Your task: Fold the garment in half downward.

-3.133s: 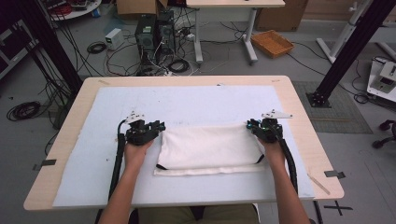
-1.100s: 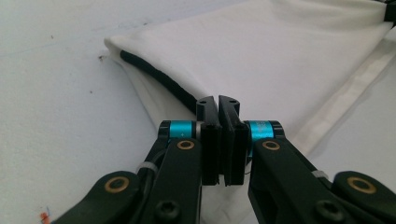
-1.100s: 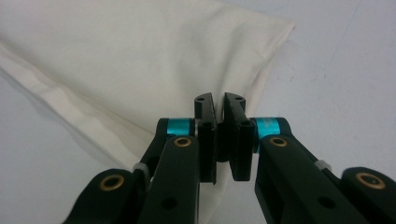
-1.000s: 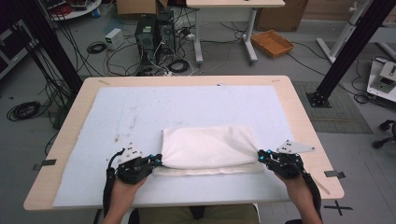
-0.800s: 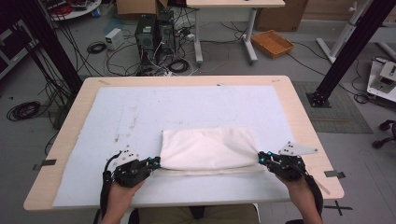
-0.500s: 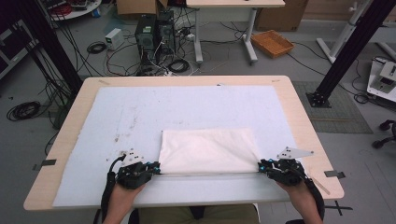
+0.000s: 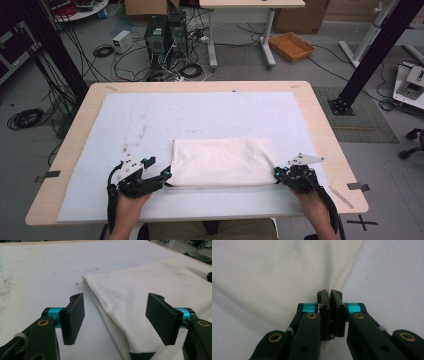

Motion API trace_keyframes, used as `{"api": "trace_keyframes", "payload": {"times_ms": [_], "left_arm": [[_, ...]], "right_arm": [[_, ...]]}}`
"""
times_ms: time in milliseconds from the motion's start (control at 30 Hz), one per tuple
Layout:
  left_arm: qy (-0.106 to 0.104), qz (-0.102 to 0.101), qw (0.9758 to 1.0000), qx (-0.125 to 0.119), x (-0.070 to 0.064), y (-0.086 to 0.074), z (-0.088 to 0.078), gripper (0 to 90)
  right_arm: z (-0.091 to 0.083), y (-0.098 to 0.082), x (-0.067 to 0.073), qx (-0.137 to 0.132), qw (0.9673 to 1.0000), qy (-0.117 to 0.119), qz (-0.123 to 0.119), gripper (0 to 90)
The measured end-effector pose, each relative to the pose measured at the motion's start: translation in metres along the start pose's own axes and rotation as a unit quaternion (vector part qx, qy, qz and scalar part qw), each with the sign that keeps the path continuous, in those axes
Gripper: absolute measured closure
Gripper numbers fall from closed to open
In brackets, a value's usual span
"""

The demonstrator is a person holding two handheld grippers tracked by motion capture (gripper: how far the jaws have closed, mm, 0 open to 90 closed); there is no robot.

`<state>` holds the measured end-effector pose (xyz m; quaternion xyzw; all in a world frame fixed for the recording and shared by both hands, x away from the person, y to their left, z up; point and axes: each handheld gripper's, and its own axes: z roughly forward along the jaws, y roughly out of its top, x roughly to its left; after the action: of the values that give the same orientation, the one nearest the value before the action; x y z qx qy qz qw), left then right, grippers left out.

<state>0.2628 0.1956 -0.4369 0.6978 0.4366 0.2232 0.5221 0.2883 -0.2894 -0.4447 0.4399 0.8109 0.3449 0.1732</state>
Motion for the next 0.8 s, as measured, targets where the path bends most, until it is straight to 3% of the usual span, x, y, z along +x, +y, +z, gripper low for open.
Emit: {"api": "trace_keyframes", "payload": {"times_ms": [133, 200, 233, 300, 367, 433, 500, 567, 800], "left_arm": [[0.008, -0.003, 0.9998, -0.015, 0.004, 0.000, -0.003, 31.4], [0.004, -0.003, 0.9998, -0.022, 0.006, 0.001, -0.003, 31.4], [0.001, -0.002, 0.9997, -0.024, 0.006, 0.001, -0.002, 31.3], [-0.010, 0.000, 0.9994, -0.032, 0.005, 0.003, -0.002, 26.1], [-0.014, 0.007, 0.9990, -0.043, 0.004, 0.005, -0.001, 22.1], [-0.014, 0.015, 0.9987, -0.048, 0.004, 0.008, 0.001, 19.9], [-0.019, 0.014, 0.9985, -0.050, 0.005, 0.011, 0.004, 19.9], [-0.023, 0.016, 0.9985, -0.047, 0.005, 0.013, 0.006, 19.9], [-0.031, 0.021, 0.9977, -0.056, 0.012, 0.017, 0.005, 19.9]], "right_arm": [[-0.007, -0.004, -0.003, -0.003, 0.9998, -0.016, 0.013, 87.5], [-0.008, -0.007, -0.004, -0.007, 0.9998, -0.008, 0.014, 86.7], [-0.008, -0.007, -0.005, -0.015, 0.9999, -0.004, 0.007, 81.5], [-0.008, -0.006, -0.006, -0.030, 0.9994, -0.013, 0.012, 52.8], [-0.011, -0.004, -0.010, -0.056, 0.9981, -0.018, 0.018, 42.8], [-0.014, -0.001, -0.016, -0.080, 0.9960, -0.038, 0.013, 28.9], [-0.015, 0.002, -0.023, -0.103, 0.9930, -0.053, 0.025, 23.5], [-0.015, 0.004, -0.031, -0.117, 0.9911, -0.051, 0.038, 20.6], [-0.013, 0.009, -0.043, -0.134, 0.9905, -0.019, 0.024, 20.1]]}}
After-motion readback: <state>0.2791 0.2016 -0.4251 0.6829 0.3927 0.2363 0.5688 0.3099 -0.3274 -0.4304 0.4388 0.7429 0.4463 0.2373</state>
